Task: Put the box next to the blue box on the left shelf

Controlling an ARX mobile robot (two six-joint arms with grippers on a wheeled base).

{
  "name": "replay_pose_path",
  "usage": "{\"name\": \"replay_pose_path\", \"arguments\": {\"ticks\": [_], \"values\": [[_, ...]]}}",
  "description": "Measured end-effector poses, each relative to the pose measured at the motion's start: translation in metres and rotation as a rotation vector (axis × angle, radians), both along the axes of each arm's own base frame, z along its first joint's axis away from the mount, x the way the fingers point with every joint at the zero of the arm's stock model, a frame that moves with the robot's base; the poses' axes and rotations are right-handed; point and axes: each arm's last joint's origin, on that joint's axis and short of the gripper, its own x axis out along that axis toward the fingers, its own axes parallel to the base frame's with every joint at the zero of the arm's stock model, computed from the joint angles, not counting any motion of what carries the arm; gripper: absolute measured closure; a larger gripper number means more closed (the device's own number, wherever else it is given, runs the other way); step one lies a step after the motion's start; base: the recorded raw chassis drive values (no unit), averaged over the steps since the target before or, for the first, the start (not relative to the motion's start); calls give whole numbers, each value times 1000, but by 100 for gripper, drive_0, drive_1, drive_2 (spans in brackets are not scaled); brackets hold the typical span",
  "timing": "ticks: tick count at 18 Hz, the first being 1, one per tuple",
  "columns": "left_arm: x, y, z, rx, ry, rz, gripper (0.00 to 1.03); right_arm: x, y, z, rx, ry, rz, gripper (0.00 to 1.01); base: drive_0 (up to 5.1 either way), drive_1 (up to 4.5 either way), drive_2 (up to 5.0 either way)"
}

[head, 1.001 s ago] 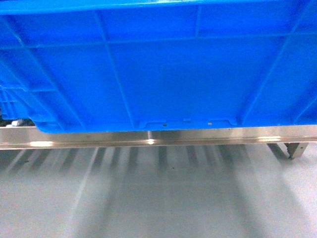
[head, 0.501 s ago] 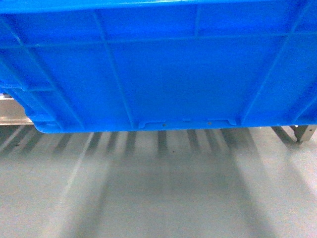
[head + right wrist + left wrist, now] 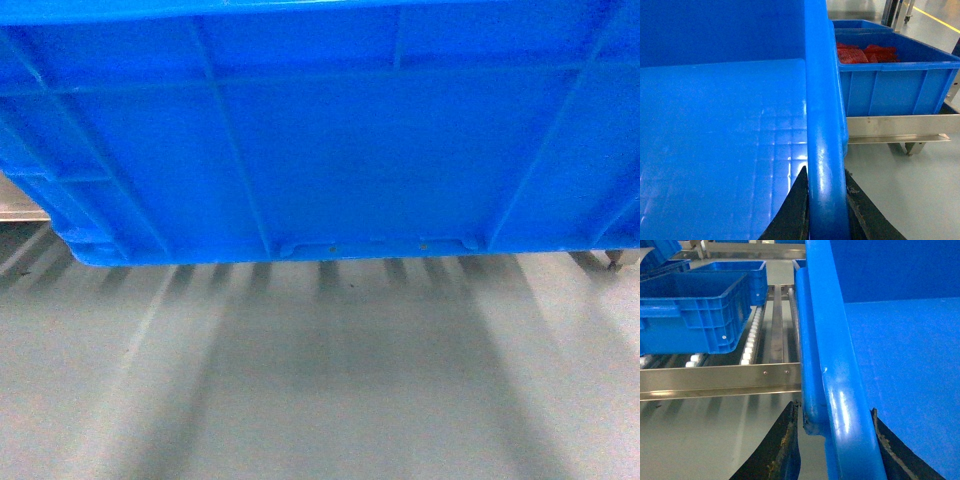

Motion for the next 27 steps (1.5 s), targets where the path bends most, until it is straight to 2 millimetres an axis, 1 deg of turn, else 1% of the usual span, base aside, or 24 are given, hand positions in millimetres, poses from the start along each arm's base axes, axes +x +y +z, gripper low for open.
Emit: {"name": "replay_pose_path", "arguments": {"ticks": [5,27], "values": [[0,0,0,0,1,0,71,0,0,0,0,2,0,92,1,37,-34],[0,0,0,0,1,0,71,0,0,0,0,0,-1,92,10,419,-399]]}}
